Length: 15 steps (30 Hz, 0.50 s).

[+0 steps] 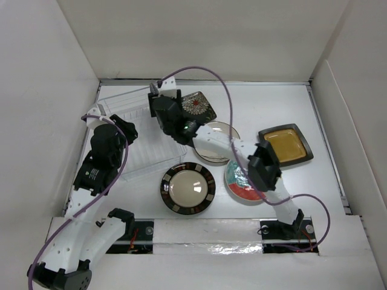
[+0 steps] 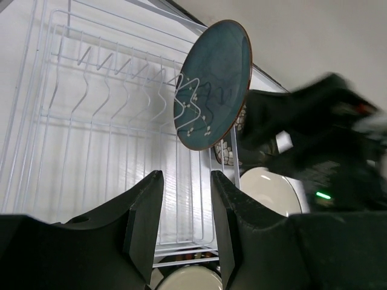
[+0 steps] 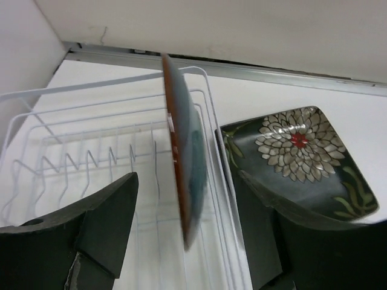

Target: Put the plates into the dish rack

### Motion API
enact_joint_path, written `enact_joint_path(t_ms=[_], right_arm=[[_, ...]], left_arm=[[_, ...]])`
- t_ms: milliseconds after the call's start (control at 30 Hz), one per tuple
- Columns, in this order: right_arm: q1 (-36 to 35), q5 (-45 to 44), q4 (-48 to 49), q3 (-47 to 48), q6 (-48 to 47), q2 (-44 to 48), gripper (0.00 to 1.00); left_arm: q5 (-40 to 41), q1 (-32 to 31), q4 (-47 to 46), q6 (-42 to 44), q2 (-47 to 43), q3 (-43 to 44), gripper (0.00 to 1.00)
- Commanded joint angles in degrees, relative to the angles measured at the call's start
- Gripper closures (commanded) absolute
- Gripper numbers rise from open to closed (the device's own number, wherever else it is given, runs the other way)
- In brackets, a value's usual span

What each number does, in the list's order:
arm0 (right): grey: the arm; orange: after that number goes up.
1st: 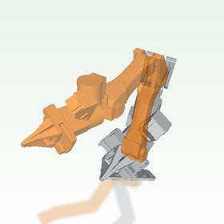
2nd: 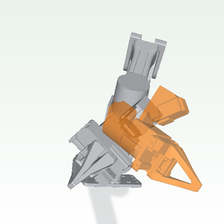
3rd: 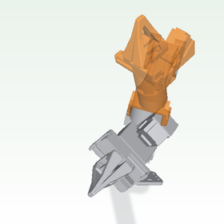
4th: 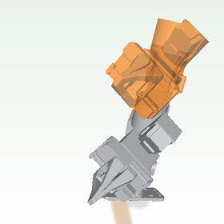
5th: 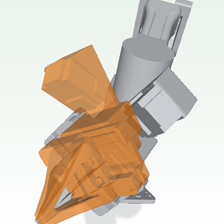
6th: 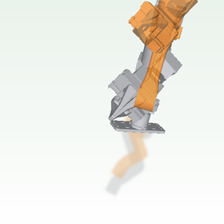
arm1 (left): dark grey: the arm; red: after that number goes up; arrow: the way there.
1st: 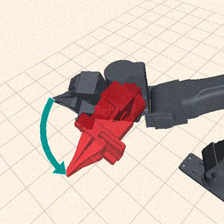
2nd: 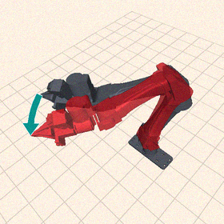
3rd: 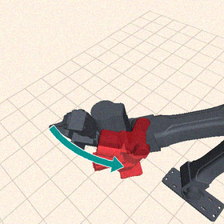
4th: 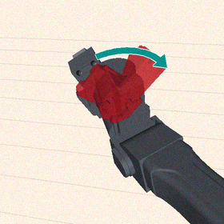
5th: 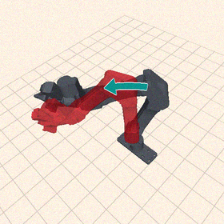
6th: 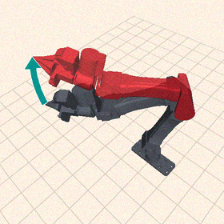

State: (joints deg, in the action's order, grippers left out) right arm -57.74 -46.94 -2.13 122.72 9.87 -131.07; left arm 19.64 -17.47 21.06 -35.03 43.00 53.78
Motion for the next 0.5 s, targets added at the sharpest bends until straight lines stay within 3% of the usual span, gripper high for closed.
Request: enact_joint_path(t_ms=[0,100,167,200,233,333,433,467], right_arm=[[3.4,6.2,6.1,-8.6,6.1,15.0,0.29],[6.7,15.1,14.2,-25.1,9.2,26.7,0.37],[8.9,19.4,18.6,-37.2,10.3,32.2,0.76],[10.0,20.9,19.3,-40.9,10.8,34.7,0.91],[12.5,23.4,19.2,-44.3,11.7,38.8,1.0],[18.9,26.6,16.8,-56.5,13.2,45.3,1.0],[25.7,33.7,13.5,-66.5,14.9,48.4,1.0],[30.5,37.0,13.4,-68.8,15.4,49.8,0.86]], left_arm=[[1.6,0.9,-0.5,0.5,0.0,3.4,0.66],[-0.2,0.9,-1.3,1.4,0.3,2.8,0.69],[-0.9,0.9,-2.2,1.9,0.5,2.5,0.71],[-2.0,0.9,-2.4,2.2,0.7,2.2,0.77],[-2.7,0.9,-2.9,2.9,1.1,1.9,0.8],[-7.1,0.9,-5.0,5.6,0.8,0.6,0.99],[-10.1,0.9,-6.4,7.3,0.2,-0.5,1.0],[-11.3,0.9,-6.6,8.0,0.2,-0.8,1.0]])
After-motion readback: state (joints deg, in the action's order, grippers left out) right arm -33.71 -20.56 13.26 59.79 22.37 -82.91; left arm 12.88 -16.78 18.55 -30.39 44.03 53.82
